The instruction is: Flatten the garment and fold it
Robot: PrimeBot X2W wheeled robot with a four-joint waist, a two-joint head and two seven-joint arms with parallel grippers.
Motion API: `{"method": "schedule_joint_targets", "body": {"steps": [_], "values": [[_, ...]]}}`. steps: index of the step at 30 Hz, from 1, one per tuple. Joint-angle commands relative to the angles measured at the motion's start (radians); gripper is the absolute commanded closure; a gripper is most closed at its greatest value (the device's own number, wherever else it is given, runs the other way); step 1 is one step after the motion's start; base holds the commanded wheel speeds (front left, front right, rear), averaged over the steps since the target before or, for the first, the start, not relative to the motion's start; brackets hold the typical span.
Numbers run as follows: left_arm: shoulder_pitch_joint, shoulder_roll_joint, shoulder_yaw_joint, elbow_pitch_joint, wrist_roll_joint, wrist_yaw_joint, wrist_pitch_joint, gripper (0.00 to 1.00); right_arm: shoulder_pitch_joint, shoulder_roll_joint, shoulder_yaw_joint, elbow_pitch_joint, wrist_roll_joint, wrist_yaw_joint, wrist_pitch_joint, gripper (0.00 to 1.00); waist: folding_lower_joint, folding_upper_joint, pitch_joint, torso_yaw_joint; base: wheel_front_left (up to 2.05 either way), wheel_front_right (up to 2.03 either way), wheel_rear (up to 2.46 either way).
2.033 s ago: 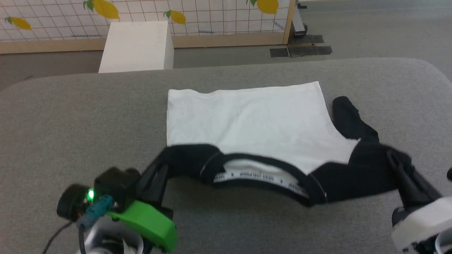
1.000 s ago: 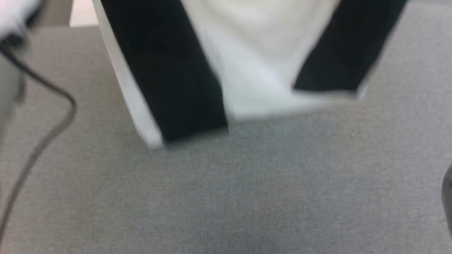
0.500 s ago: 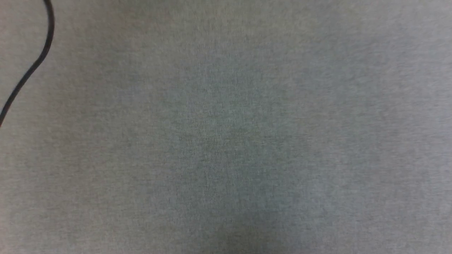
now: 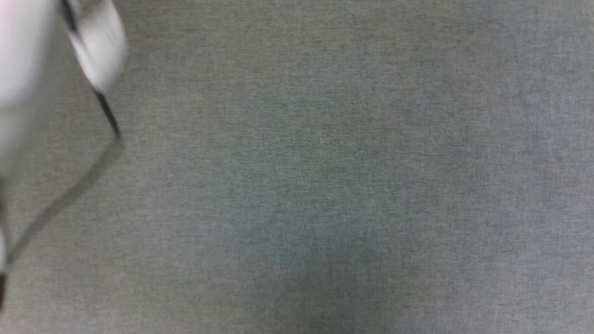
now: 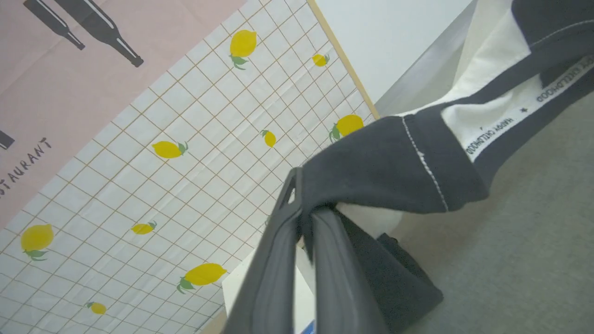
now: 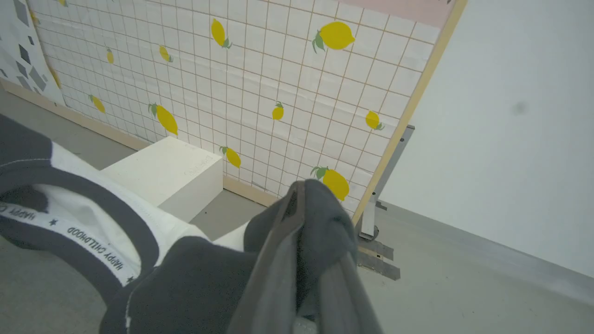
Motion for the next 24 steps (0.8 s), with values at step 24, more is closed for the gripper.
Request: {"method": "schedule_joint_targets", "body": {"steps": [24], "values": [[0.944,0.062,-0.179,-0.502,-0.238,0.304,0.132,1.00,1.174,0.150,-0.337,-0.637,0.088,-0.001,0.107,1.00,-0.0002,-0.0001,-0.346,-0.002,0.00,0.00,0.00]]}}
